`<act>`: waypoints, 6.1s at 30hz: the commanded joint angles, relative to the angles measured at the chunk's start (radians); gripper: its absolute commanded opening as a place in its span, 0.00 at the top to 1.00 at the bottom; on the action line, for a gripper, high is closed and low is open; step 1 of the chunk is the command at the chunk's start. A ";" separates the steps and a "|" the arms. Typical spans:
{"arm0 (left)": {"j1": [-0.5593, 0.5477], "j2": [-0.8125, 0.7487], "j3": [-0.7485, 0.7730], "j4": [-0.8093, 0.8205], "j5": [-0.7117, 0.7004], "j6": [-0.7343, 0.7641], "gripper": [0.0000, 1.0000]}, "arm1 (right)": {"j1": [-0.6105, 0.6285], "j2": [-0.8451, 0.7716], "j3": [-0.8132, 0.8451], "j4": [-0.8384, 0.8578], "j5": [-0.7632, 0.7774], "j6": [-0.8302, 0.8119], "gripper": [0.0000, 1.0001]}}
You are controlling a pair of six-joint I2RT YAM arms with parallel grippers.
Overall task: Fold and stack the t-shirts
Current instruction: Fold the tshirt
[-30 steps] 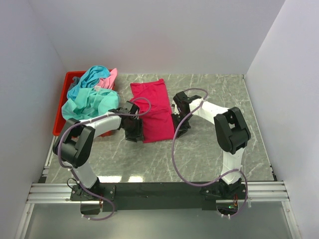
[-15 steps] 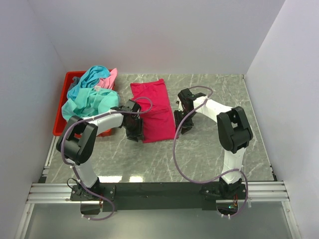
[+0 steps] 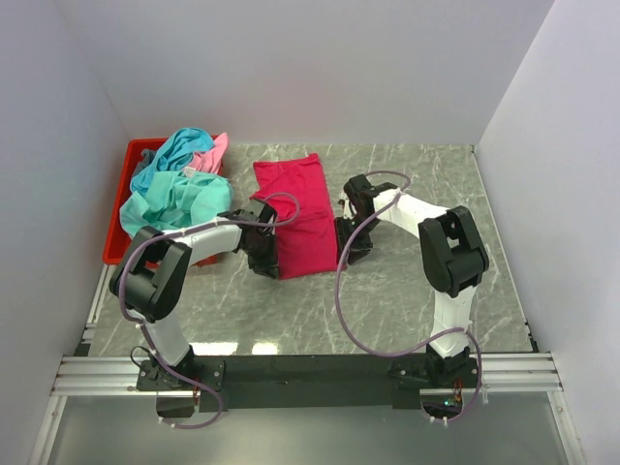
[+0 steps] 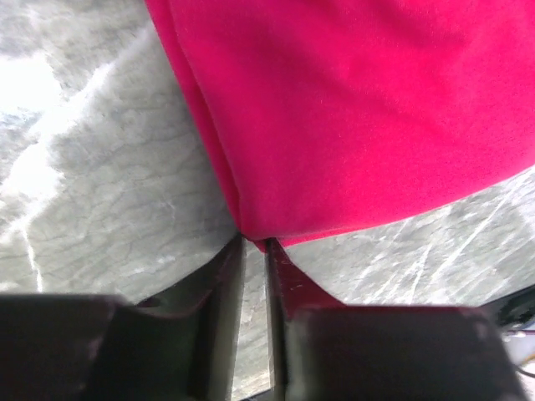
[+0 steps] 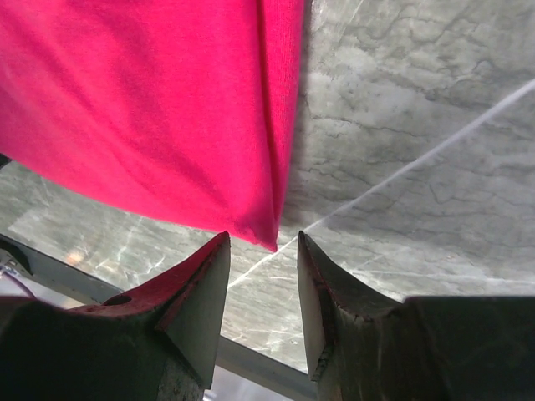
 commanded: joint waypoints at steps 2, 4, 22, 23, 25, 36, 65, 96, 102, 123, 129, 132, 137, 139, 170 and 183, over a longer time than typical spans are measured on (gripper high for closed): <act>-0.017 0.030 -0.055 -0.012 -0.020 0.011 0.99 | 0.012 0.016 -0.030 0.032 -0.020 -0.007 0.54; -0.015 0.034 -0.056 -0.013 -0.035 0.010 1.00 | 0.014 0.035 -0.035 0.038 -0.018 -0.007 0.55; -0.017 0.011 -0.012 -0.054 -0.022 0.079 1.00 | 0.021 0.004 -0.020 -0.029 -0.012 -0.037 1.00; -0.017 0.004 -0.007 -0.065 -0.014 0.088 1.00 | 0.021 -0.010 -0.021 -0.045 -0.009 -0.042 1.00; -0.017 -0.019 0.011 -0.104 0.001 0.112 1.00 | 0.021 -0.060 -0.030 -0.075 -0.003 -0.057 1.00; -0.017 -0.146 0.051 -0.281 0.184 0.083 1.00 | 0.040 -0.258 -0.058 -0.284 -0.014 -0.082 1.00; 0.103 -0.150 0.293 -0.315 0.238 -0.102 1.00 | 0.055 -0.183 0.313 -0.419 -0.012 0.010 1.00; 0.189 0.205 0.638 -0.192 0.185 0.019 1.00 | 0.004 0.073 0.554 -0.189 0.094 0.058 1.00; 0.193 0.255 0.664 -0.169 0.179 0.045 1.00 | -0.015 0.101 0.559 -0.155 0.115 0.058 1.00; 0.212 0.426 0.821 -0.154 0.158 0.103 1.00 | -0.055 0.234 0.640 -0.069 0.148 0.048 1.00; 0.213 0.436 0.830 -0.143 0.115 0.100 1.00 | -0.060 0.253 0.654 -0.026 0.143 0.067 1.00; 0.215 0.435 0.858 -0.128 0.048 0.093 0.96 | -0.065 0.251 0.661 -0.014 0.152 0.087 0.90; 0.218 0.416 0.954 -0.132 -0.032 0.070 0.76 | -0.072 0.191 0.651 -0.006 0.181 0.088 0.54; 0.216 0.371 0.936 -0.106 -0.069 0.060 0.65 | -0.072 0.142 0.609 0.013 0.172 0.081 0.52; -0.001 0.211 0.249 0.052 0.262 0.214 0.66 | 0.038 0.173 0.227 -0.086 0.026 -0.019 0.56; 0.003 0.255 0.260 0.061 0.256 0.195 0.66 | -0.025 0.190 0.189 -0.019 0.029 0.002 0.55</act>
